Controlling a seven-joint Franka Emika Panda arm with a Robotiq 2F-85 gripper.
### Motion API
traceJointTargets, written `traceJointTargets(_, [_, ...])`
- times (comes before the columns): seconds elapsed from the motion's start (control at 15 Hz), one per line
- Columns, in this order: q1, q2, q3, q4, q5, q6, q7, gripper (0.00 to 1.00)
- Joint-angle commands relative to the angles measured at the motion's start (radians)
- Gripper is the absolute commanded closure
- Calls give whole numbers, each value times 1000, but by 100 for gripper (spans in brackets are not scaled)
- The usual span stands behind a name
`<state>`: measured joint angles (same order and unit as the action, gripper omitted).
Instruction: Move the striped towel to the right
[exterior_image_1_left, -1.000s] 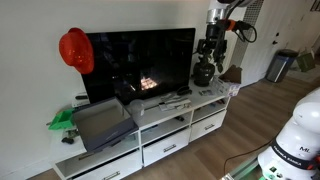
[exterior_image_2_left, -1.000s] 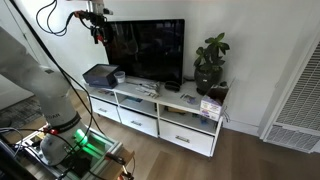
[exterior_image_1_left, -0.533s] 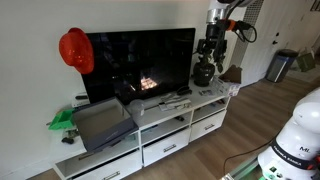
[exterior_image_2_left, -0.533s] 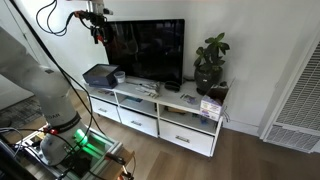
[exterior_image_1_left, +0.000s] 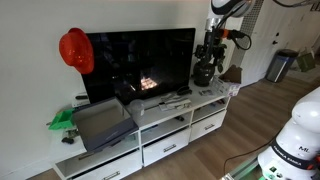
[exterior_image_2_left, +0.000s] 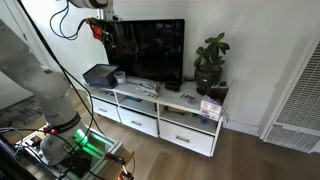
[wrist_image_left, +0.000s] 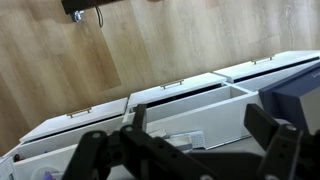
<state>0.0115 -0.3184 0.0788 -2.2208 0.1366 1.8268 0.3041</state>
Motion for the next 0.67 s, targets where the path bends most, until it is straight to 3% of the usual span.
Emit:
traceJointTargets(0.0, [-35, 89, -62, -40, 47, 161, -29, 0])
traceJointTargets(0.33, [-60, 266, -127, -61, 144, 392, -48, 0])
traceJointTargets(0.6, [-65, 379, -142, -58, 279, 553, -172, 0])
